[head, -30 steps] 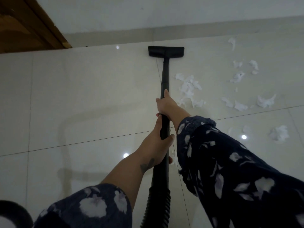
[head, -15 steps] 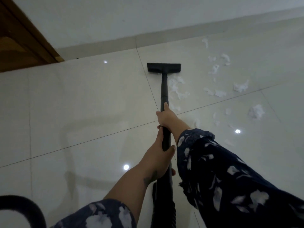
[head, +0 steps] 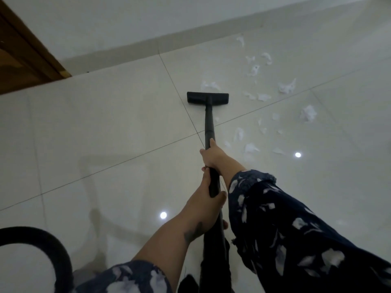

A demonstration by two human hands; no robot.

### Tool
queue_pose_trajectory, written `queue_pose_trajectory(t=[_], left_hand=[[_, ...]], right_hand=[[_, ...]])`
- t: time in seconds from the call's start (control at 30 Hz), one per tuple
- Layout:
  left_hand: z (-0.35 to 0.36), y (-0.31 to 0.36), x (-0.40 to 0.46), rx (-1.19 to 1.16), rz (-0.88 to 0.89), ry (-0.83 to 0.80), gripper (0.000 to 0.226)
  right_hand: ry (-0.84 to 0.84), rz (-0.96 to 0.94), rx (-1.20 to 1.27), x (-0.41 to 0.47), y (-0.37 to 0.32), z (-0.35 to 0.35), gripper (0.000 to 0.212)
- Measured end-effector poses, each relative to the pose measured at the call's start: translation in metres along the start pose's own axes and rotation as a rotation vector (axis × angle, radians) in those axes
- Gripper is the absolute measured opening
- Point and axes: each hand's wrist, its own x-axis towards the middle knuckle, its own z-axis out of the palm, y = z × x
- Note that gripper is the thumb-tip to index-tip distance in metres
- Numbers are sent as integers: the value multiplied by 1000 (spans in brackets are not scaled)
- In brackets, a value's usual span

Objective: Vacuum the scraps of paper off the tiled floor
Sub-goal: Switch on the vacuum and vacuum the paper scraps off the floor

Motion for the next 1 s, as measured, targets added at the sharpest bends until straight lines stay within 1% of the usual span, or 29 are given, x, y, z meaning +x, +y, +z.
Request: queue_pose_trajectory(t=[0.27,0.4,0.6,0.77,1.0], left_hand=[[13,-6,-16,3,12,-38,78],[9,-5,-11,-3,13,-40,77],[1,-4,17,-1,-1,-24,78],[-1,5,44,-16,-23,-20,78],[-4,15,75,-10,-34,17,76]], right_hand=[[18,-13,-9,-19,14,-6,63],[37,-34,41,-17,12,-7,64],[22,-30,21,8,1,-11,63],[6,-13,-38,29,-9,-26,62],[7,-23,-60,53,-24,-40,62]])
